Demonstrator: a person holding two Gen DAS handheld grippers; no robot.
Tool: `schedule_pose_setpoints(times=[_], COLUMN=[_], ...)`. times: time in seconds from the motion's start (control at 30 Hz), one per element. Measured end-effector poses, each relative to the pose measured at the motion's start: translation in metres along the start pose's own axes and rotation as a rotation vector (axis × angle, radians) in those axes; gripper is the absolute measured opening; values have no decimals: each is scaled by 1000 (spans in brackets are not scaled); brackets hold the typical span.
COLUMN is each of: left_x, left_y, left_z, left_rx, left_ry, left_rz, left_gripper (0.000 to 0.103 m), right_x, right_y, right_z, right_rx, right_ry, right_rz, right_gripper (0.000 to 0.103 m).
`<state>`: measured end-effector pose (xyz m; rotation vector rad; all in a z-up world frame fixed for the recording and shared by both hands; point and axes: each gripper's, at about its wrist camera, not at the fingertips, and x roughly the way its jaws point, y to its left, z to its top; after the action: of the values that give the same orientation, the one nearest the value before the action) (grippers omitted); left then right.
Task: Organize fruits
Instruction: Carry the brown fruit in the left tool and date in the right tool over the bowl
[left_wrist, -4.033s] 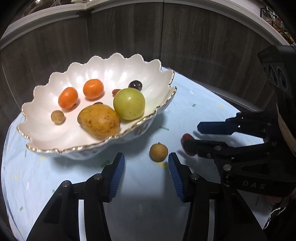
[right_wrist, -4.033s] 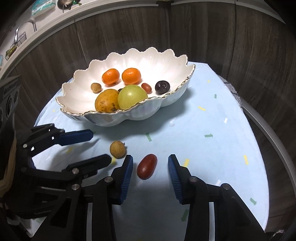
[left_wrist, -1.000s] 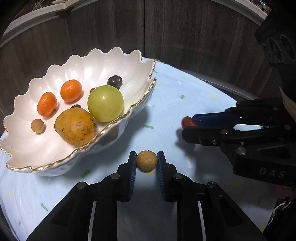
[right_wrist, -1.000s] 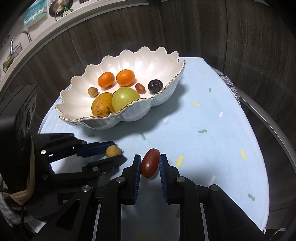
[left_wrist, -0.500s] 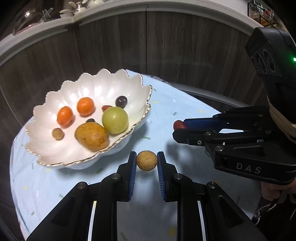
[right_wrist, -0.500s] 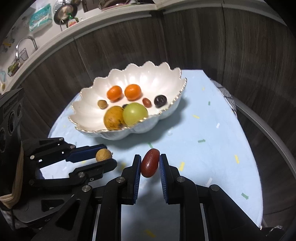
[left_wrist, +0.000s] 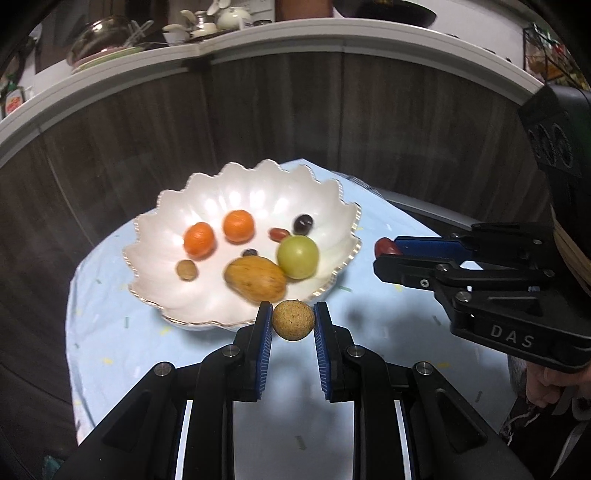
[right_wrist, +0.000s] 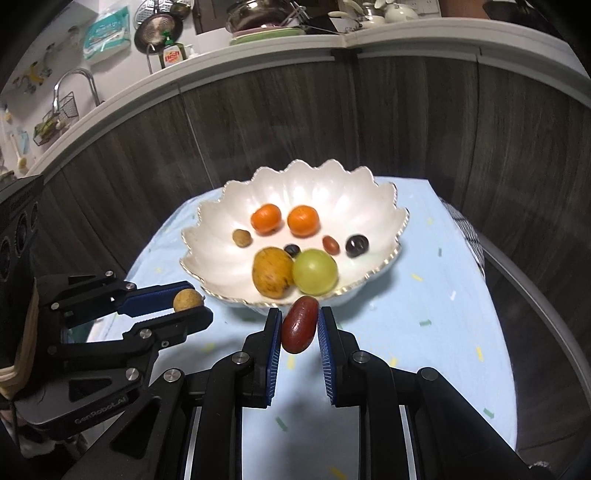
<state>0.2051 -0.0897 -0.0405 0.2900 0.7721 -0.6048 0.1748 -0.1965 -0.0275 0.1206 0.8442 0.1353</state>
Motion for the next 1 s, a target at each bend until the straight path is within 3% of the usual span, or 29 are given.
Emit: schedule_pose_setpoints(times=[0.63,1.0], left_x=[3,26], left_y=[65,81], left_z=[59,79], left_rx=[-130,-155], left_ry=[-72,-60], left_rz=[118,147], left_gripper=[22,22], right_x=[13,37], right_y=[6,-11], right_z=[89,121], right_rx=[-39,-42], right_ry=[-67,-67], right_rz=[-68,-118], right_gripper=[22,22])
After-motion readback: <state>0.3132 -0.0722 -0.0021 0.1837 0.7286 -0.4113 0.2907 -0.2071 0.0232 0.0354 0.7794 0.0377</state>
